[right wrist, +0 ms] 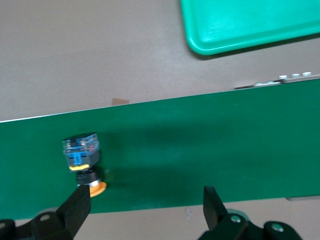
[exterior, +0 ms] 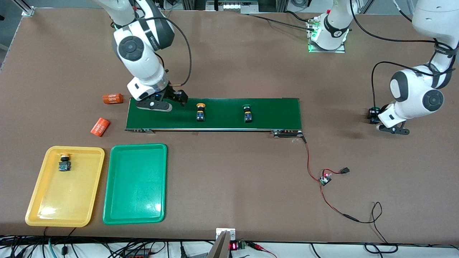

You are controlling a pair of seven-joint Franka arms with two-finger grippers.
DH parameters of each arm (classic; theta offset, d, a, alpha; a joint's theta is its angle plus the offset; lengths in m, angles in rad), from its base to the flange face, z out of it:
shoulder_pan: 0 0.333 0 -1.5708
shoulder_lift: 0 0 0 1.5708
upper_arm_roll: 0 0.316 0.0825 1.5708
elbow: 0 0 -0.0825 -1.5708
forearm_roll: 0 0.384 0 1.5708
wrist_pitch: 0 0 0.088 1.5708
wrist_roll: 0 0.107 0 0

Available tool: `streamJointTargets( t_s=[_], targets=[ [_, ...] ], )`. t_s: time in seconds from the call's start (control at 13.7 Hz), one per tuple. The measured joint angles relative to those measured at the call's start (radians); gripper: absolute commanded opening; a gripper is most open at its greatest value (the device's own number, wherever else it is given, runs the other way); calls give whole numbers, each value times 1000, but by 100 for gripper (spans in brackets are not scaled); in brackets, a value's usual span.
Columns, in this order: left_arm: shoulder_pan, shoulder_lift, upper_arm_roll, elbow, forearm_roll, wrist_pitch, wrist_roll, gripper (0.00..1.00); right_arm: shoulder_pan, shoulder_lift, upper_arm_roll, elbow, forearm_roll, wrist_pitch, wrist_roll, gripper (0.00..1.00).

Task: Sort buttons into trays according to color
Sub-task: 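Return the right gripper to the belt end and grasp a yellow-rimmed button, then lower a black button onto the belt with the left gripper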

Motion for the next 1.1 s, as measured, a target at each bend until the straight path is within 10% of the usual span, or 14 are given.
streamJointTargets(
  t_s=[0.44,1.1],
  targets=[
    [-10,-69,-162,294,-1,-478,-153,16,9,56,0,0,-68,64,7,100],
    [-114,-76,-499,346,-59,-456,-707,16,53,116,1,-1,-118,111,4,100]
  ],
)
